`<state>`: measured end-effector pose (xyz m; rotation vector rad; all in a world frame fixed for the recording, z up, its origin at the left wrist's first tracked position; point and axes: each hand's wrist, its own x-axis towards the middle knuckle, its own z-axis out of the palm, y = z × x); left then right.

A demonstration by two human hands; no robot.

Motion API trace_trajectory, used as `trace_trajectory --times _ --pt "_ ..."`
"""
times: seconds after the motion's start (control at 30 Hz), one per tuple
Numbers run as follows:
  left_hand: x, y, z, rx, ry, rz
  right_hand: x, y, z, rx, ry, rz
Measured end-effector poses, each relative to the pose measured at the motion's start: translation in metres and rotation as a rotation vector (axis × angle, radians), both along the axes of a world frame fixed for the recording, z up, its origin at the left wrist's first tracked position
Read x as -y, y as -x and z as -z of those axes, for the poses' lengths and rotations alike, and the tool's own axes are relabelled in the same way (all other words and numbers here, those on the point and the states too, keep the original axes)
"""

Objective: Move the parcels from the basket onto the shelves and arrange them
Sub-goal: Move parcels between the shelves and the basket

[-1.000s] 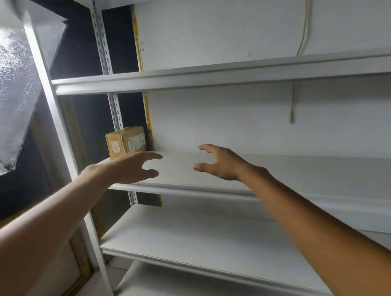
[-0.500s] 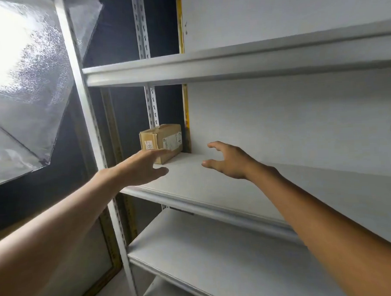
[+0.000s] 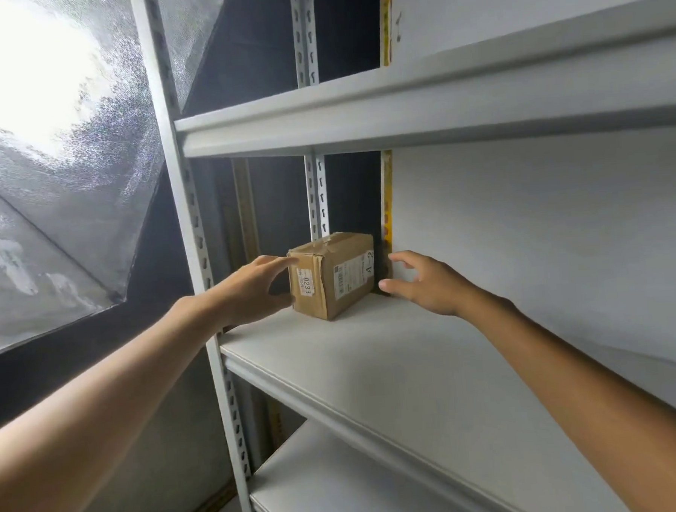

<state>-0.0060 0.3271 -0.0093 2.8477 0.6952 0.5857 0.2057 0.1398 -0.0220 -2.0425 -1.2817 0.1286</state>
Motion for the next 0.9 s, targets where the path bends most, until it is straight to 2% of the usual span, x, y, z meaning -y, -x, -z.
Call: trace_trajectory --times 0.3,0.5,0.57,0.67,0.9 --pt "-0.1 -0.054 0.021 0.025 0.079 0.02 -0.096 -0.047 0.013 -0.049 -0.012 0.115" --pt "-0.143 -0.094 0.032 0.049 0.265 0.067 -0.152 -0.051 0.016 -0.24 -0.08 0.191" --pt "-0.149 -0.106 0.031 0.141 0.416 0.102 -0.169 -0.047 0.018 -0.362 -0.121 0.226" --pt "-0.156 -0.123 0.027 0.441 0.832 0.122 -0.192 -0.043 0.022 -0.506 -0.193 0.273" --pt "-0.162 -0.139 0.042 0.453 0.965 0.207 -0.204 -0.041 0.032 -0.78 -0.311 0.323"
